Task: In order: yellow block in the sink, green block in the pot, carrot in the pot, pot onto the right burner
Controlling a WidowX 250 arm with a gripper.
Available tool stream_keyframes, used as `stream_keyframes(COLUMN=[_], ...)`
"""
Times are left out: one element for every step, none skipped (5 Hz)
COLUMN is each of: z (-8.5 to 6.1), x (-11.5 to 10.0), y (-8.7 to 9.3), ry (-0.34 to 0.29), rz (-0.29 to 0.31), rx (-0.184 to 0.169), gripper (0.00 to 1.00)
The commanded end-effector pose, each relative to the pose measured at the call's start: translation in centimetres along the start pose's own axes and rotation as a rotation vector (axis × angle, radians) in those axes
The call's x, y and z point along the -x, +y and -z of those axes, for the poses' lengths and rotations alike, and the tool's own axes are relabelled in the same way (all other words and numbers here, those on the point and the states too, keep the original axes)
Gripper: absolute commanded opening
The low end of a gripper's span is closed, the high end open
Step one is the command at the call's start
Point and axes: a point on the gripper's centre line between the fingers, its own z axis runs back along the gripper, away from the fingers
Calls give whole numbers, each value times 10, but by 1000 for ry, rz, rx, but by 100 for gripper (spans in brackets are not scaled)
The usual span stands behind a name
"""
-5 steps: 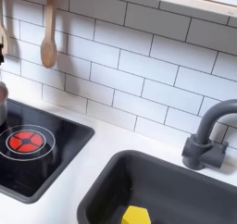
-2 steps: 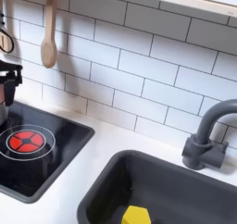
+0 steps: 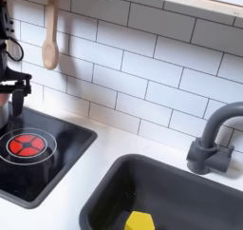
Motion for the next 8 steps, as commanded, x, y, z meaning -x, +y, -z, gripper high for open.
stream_keyframes(z=[3, 2, 3, 2, 6, 19, 21, 18], x=[-3, -6, -6, -6, -5, -6, -7, -8], y=[9, 19, 25, 22, 22, 23, 24, 25], ry=[7, -6, -6, -10, -12, -4, -7, -19], rz=[-16, -40, -57, -53, -53, -72, -70, -77], rx=[35, 38, 35, 38, 36, 23, 17, 24], gripper=[100, 100, 100, 100, 100, 100, 100, 100])
